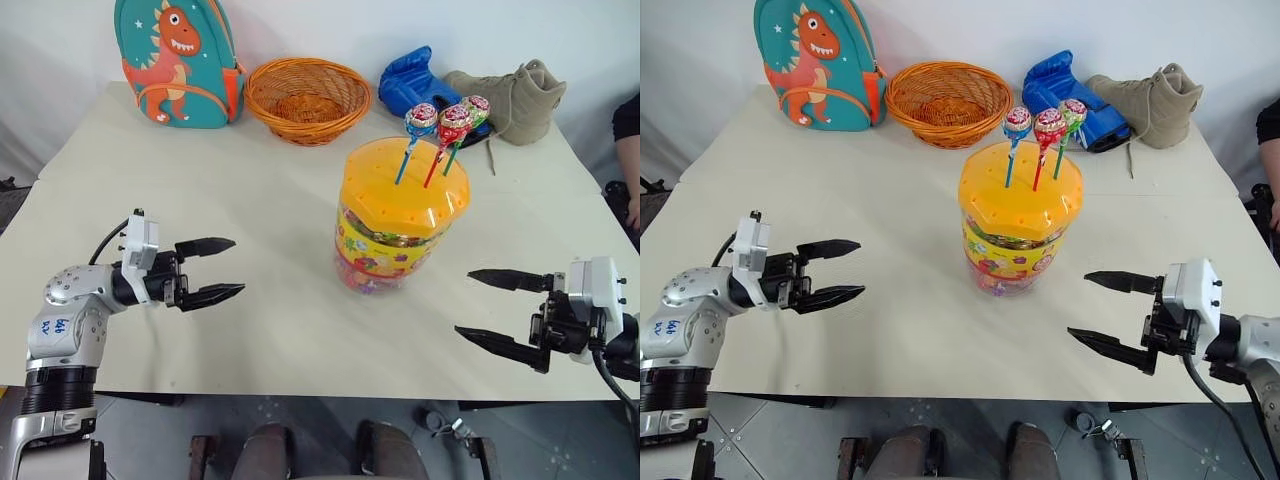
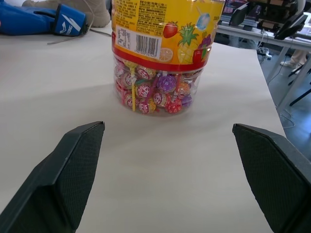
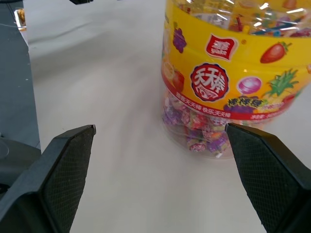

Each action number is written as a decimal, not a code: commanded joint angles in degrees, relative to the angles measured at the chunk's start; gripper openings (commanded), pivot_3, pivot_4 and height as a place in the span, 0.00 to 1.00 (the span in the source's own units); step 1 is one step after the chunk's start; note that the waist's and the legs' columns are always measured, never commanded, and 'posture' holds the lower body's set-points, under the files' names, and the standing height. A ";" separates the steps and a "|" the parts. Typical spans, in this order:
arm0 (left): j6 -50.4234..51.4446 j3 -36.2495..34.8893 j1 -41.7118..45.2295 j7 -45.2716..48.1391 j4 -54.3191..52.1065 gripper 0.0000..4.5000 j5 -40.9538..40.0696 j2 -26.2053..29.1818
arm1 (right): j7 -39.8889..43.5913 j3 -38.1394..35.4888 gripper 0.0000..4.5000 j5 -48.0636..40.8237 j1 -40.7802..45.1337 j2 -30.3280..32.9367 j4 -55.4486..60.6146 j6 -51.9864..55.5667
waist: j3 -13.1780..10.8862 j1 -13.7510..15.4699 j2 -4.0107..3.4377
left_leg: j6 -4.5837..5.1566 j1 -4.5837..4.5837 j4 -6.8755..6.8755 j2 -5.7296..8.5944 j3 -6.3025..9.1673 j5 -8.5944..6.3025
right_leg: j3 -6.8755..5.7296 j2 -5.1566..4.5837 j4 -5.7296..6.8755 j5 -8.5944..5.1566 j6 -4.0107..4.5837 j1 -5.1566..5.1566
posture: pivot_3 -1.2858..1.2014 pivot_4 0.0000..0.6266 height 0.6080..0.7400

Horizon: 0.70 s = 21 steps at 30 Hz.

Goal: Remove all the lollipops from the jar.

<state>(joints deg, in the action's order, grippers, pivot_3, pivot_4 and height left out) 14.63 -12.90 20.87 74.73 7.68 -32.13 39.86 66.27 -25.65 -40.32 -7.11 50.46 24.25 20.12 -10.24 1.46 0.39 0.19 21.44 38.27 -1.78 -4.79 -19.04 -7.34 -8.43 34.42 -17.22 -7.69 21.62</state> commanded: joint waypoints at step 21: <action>6.39 -1.34 9.92 -1.67 -2.93 1.00 -2.77 6.74 | -5.66 -7.49 0.99 -7.72 4.71 2.16 4.25 6.52 | -0.02 0.01 0.04 | 0.00 -0.02 0.04 0.00 -0.02 0.00 | 0.04 0.00 0.09 0.00 0.00 0.00 | 0.52 0.24 1.00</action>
<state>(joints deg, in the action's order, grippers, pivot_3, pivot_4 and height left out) 20.76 -13.38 27.73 71.80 7.98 -32.66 45.35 62.76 -29.81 -44.15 -3.98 51.27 25.33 24.89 -10.27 1.47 0.43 0.19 21.43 38.35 -1.78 -4.79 -19.04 -7.32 -8.43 34.52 -17.22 -7.69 21.63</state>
